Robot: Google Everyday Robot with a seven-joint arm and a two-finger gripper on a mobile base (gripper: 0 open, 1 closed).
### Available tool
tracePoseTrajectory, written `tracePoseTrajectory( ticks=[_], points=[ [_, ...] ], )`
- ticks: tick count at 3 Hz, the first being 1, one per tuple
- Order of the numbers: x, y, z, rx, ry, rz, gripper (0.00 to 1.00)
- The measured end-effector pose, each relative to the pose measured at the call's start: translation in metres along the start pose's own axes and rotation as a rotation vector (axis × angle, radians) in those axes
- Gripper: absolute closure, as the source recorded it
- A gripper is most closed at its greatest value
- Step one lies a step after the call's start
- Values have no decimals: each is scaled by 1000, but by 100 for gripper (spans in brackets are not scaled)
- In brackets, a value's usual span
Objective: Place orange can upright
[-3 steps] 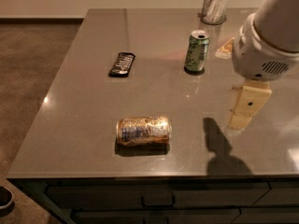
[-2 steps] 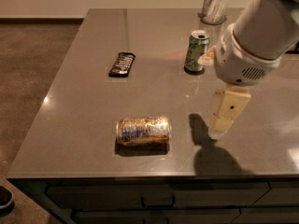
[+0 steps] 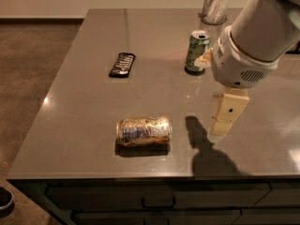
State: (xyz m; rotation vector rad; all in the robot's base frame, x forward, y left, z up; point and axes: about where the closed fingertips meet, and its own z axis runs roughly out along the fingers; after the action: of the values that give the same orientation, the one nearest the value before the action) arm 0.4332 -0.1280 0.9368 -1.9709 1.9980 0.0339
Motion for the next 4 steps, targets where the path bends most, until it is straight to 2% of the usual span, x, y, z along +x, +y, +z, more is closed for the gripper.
tracePoseTrajectory(
  ticks=[1, 2, 3, 4],
  points=[
    [-18, 19, 8, -23, -7, -66, 0],
    [-36, 40, 23, -49, 13, -122, 0],
    [-51, 50, 44, -78, 46, -149, 0],
    [-69, 52, 59, -96, 64, -149, 0]
  ],
)
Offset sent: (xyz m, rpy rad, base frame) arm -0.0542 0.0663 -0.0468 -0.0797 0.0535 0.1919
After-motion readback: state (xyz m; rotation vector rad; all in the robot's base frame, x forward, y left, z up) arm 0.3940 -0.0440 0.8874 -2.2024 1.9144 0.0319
